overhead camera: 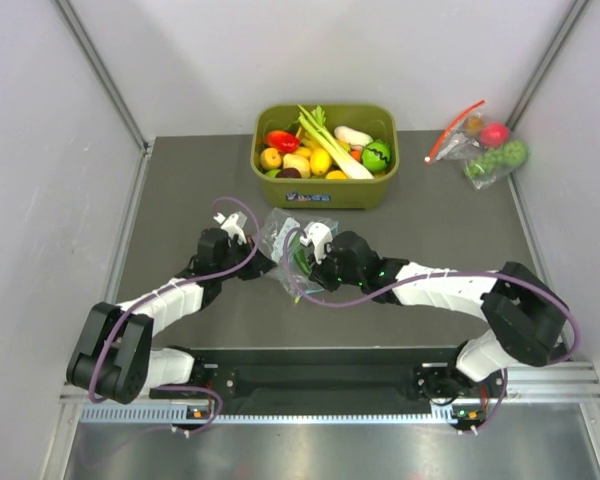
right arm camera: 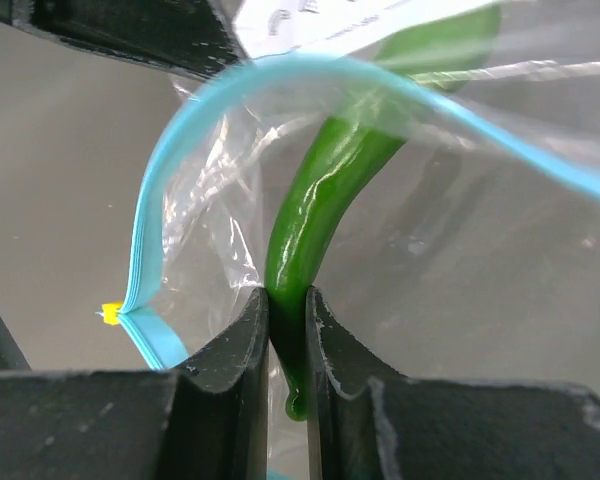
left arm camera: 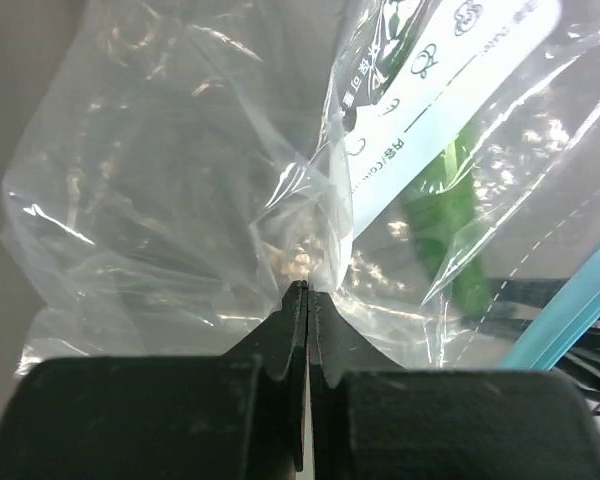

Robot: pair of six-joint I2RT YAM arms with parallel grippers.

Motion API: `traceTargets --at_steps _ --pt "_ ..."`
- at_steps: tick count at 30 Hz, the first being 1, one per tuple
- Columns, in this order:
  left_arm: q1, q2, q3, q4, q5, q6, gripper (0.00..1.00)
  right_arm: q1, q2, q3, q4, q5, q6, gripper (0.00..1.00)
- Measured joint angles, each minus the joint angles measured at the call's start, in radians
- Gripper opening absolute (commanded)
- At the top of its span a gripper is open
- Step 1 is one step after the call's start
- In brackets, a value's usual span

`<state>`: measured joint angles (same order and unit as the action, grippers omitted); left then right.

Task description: Open the zip-top bag and remove the fake food

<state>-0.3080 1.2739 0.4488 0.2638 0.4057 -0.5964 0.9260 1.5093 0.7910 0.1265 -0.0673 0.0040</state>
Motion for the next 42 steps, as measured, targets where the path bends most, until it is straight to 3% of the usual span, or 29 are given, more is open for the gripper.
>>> traceTargets --at_steps 18,26,35,42 --pt "-0.001 0.004 0.000 -0.010 -0.024 0.025 0.00 -0.028 -0.103 -0.032 -0.059 0.107 0.180 0.07" --pt "-0.001 0.014 -0.007 -0.010 -0.050 0.029 0.00 -0.060 -0.154 -0.032 -0.106 0.111 0.217 0.02" --pt "-0.001 0.059 -0.005 0.024 -0.045 0.003 0.00 -0.079 -0.196 0.000 -0.244 -0.056 0.217 0.02" --pt "-0.001 0.101 0.052 0.029 -0.056 -0.029 0.00 -0.085 -0.298 0.033 -0.449 -0.243 0.180 0.02"
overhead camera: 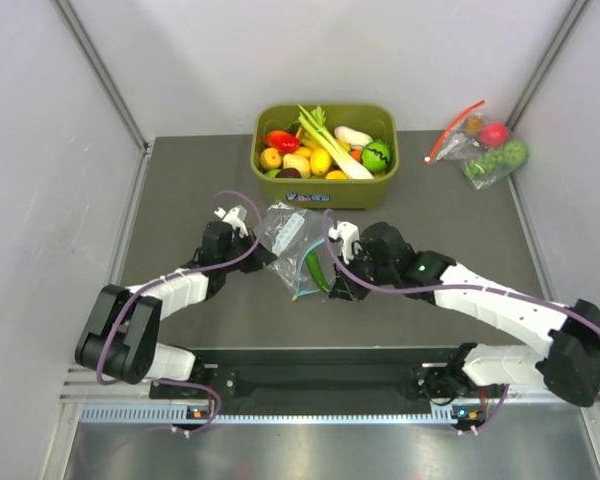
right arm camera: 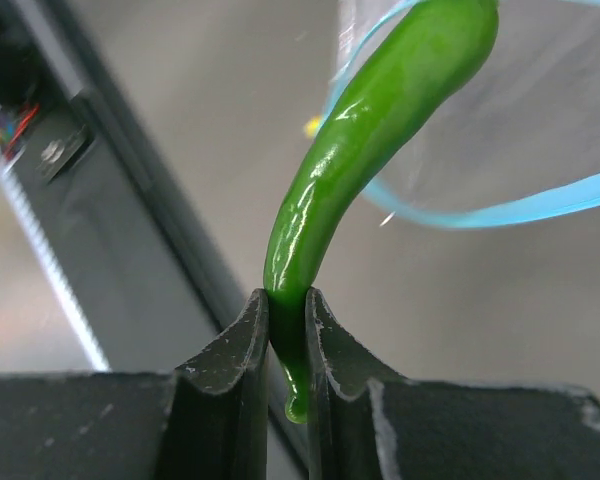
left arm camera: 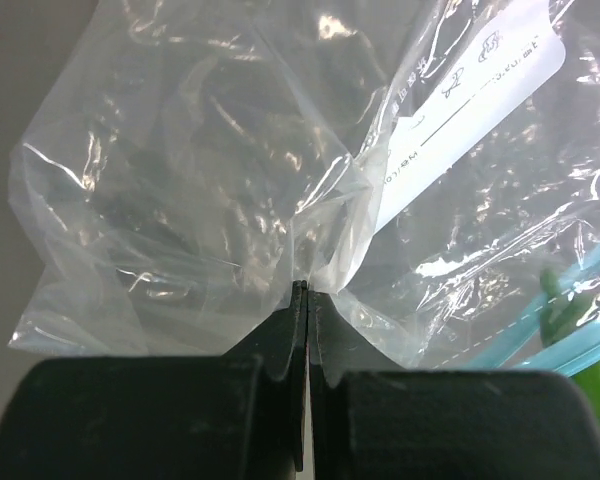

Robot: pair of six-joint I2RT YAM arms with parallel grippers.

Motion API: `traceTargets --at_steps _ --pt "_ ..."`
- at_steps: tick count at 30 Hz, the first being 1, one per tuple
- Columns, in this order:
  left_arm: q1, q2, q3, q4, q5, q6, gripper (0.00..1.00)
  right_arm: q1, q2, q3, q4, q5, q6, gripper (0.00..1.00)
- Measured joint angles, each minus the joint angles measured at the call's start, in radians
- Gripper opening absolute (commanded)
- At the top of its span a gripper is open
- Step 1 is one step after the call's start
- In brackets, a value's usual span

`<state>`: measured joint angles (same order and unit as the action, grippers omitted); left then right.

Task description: Open the zip-top bag and remove the fake food

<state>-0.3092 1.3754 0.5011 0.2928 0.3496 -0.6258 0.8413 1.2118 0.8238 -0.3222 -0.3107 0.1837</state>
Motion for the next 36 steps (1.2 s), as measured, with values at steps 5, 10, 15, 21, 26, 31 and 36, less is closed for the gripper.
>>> traceTargets --at_steps 5,10,15,21,26,31,36 --pt "0.000 0.028 0.044 0.007 -0.004 -0.004 0.00 0.000 -0.122 0.051 -0.207 -0.095 -0.056 0.02" --pt "0.000 0.048 0.050 0.012 -0.004 -0.004 0.00 -0.001 -0.256 0.113 -0.409 -0.060 -0.083 0.02" --pt "0.000 0.056 0.053 0.012 -0.004 0.000 0.00 -0.015 -0.330 0.235 -0.496 0.110 -0.103 0.01" --pt "0.000 0.043 0.056 -0.020 -0.005 0.025 0.00 -0.234 -0.262 0.338 -0.458 0.214 -0.191 0.01" --pt "0.000 -0.008 0.056 -0.048 -0.008 0.036 0.00 -0.405 -0.059 0.437 -0.371 0.182 -0.255 0.01" --pt "0.000 -0.056 0.056 -0.070 -0.011 0.048 0.00 -0.484 0.171 0.596 -0.286 0.104 -0.289 0.01" --pt "0.000 -0.078 0.055 -0.087 -0.018 0.051 0.00 -0.521 0.419 0.847 -0.235 0.040 -0.316 0.02"
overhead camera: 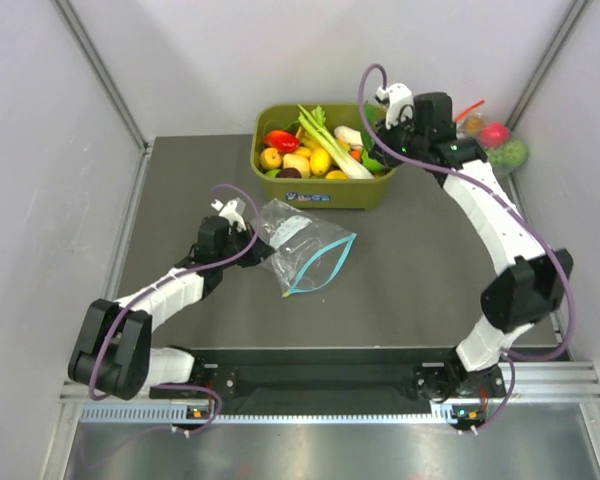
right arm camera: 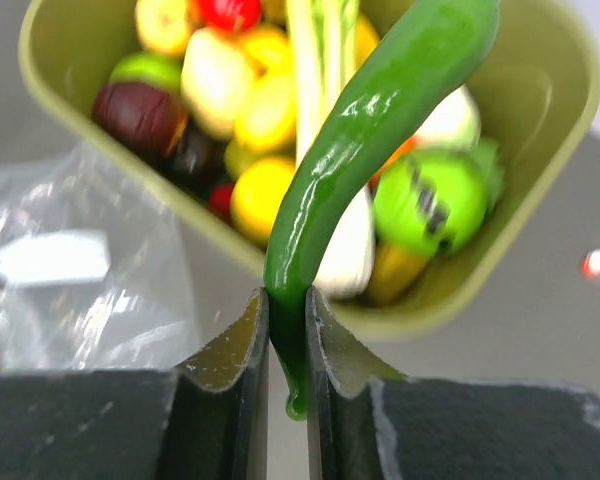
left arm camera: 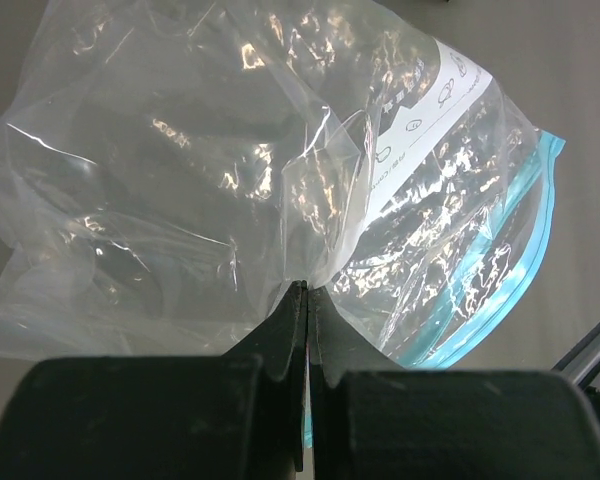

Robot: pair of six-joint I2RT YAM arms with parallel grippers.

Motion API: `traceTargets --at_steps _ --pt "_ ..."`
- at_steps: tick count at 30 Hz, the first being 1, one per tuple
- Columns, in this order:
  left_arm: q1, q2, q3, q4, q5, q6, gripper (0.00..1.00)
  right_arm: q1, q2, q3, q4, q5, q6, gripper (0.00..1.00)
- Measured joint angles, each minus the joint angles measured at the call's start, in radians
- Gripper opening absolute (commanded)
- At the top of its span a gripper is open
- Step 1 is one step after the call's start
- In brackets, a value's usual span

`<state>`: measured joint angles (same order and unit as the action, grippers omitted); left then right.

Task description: Open the zip-top bag and remove the fake food

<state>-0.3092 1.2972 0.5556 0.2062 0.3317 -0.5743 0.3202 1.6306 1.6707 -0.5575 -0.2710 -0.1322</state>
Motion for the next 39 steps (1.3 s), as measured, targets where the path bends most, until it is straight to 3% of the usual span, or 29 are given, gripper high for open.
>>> traceTargets --at_steps 7,9,10,11,12,14,17,18,23,28,39 --pt "0.000 -0.029 -0.010 -0.019 -0.008 0.000 0.00 -0.037 0.343 0.372 -0.051 -0.048 -0.023 0.05" --pt "-0.002 -0.036 -0.010 -0.028 -0.010 0.000 0.00 -0.042 0.404 0.417 -0.066 -0.048 -0.023 0.14" --pt "-0.002 -0.039 -0.010 -0.032 -0.012 0.002 0.00 -0.043 0.429 0.429 -0.076 -0.048 -0.022 0.19" --pt "-0.002 -0.042 -0.010 -0.035 -0.012 0.002 0.00 -0.044 0.451 0.432 -0.085 -0.048 -0.019 0.35" --pt "-0.002 -0.044 -0.010 -0.038 -0.012 0.003 0.00 -0.045 0.469 0.432 -0.096 -0.048 -0.015 0.44" --pt "-0.002 -0.046 -0.010 -0.042 -0.012 0.007 0.00 -0.047 0.501 0.432 -0.112 -0.048 -0.010 0.57" --pt "-0.002 -0.046 -0.010 -0.057 -0.012 0.018 0.00 -0.048 0.520 0.432 -0.126 -0.063 -0.002 0.96" --pt "-0.002 -0.046 -0.010 -0.059 -0.012 0.021 0.00 -0.048 0.520 0.432 -0.127 -0.065 0.003 0.99" --pt "-0.003 -0.046 -0.010 -0.069 -0.012 0.029 0.00 -0.048 0.513 0.423 -0.114 -0.070 0.001 1.00" --pt "-0.004 -0.058 -0.010 -0.082 -0.012 0.045 0.00 -0.048 0.391 0.263 -0.068 -0.061 0.003 1.00" --pt "-0.004 -0.119 -0.010 -0.117 -0.008 0.106 0.00 -0.048 -0.190 -0.203 0.098 -0.009 0.040 1.00"
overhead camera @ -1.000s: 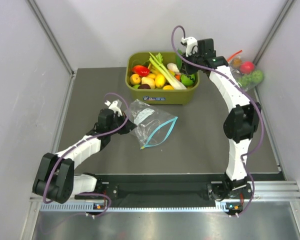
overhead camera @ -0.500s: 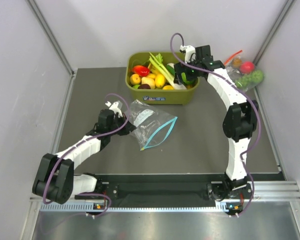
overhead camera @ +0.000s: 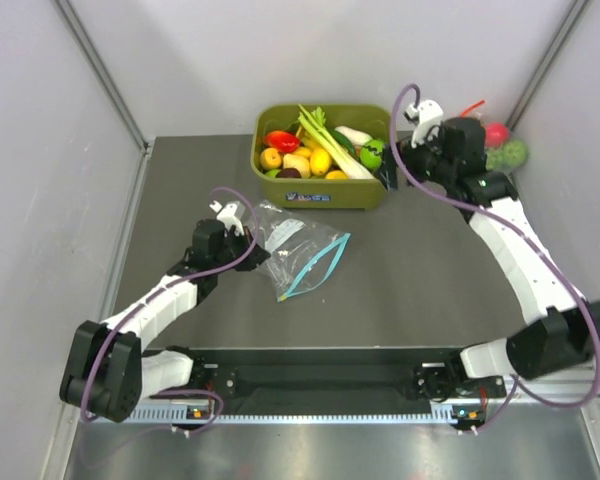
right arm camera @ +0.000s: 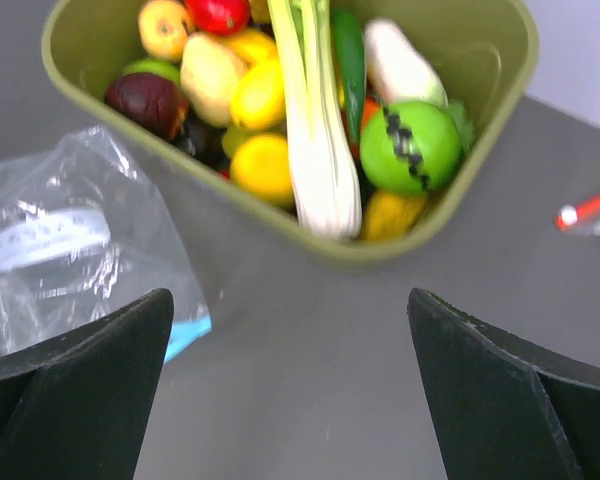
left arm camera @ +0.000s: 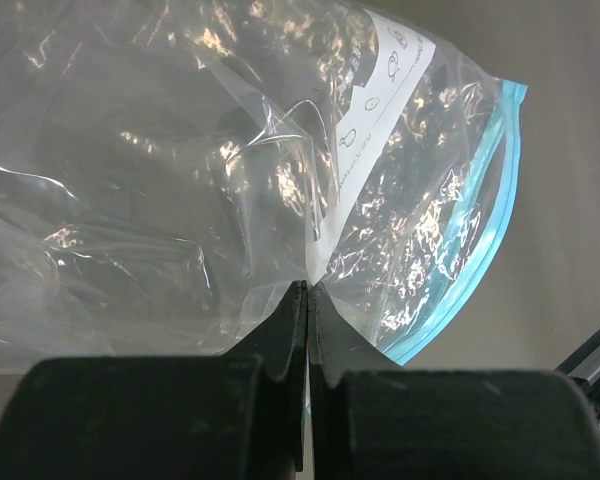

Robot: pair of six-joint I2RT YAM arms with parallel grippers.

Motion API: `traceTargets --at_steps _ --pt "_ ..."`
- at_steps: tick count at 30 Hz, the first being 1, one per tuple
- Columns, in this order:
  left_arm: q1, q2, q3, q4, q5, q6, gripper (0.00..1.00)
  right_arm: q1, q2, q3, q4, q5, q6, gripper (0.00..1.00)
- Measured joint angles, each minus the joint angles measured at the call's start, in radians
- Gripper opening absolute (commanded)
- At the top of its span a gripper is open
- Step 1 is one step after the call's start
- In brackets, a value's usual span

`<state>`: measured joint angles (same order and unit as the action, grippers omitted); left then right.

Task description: Open the zip-top bag and remove the fake food

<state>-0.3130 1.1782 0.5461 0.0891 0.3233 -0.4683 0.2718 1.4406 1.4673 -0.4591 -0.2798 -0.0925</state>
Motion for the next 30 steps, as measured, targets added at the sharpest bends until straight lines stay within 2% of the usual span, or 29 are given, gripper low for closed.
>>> traceTargets --at_steps 3,6,7,11,13,14,16,20,25,30 --pt "0.000 -0.002 0.000 -0.016 -0.002 0.010 0.01 0.000 -0.137 -0.138 0.027 0.038 0.026 1.00" --pt "0.000 -0.003 0.006 -0.040 -0.002 0.024 0.08 -0.003 -0.248 -0.272 0.032 0.092 0.051 1.00" --pt "0.000 -0.003 0.008 -0.047 -0.002 0.028 0.19 -0.006 -0.275 -0.310 0.034 0.106 0.061 1.00" --pt "0.000 -0.003 0.025 -0.106 -0.001 0.055 0.45 -0.020 -0.325 -0.400 0.031 0.145 0.090 1.00" --pt "0.000 -0.003 0.038 -0.149 -0.002 0.065 0.66 -0.026 -0.329 -0.421 0.029 0.157 0.098 1.00" --pt "0.000 -0.003 0.044 -0.171 -0.003 0.071 0.68 -0.026 -0.329 -0.427 0.027 0.162 0.101 1.00" --pt "0.000 -0.005 0.059 -0.229 -0.005 0.071 0.78 -0.027 -0.329 -0.436 0.024 0.171 0.105 1.00" --pt "0.000 -0.026 0.091 -0.352 -0.013 0.072 0.83 -0.028 -0.330 -0.441 0.024 0.179 0.105 1.00" --pt "0.000 -0.127 0.172 -0.549 -0.096 0.076 0.84 -0.028 -0.331 -0.441 0.024 0.182 0.105 1.00" --pt "-0.002 -0.259 0.296 -0.649 -0.305 0.080 0.89 -0.032 -0.336 -0.441 0.024 0.190 0.105 0.99"
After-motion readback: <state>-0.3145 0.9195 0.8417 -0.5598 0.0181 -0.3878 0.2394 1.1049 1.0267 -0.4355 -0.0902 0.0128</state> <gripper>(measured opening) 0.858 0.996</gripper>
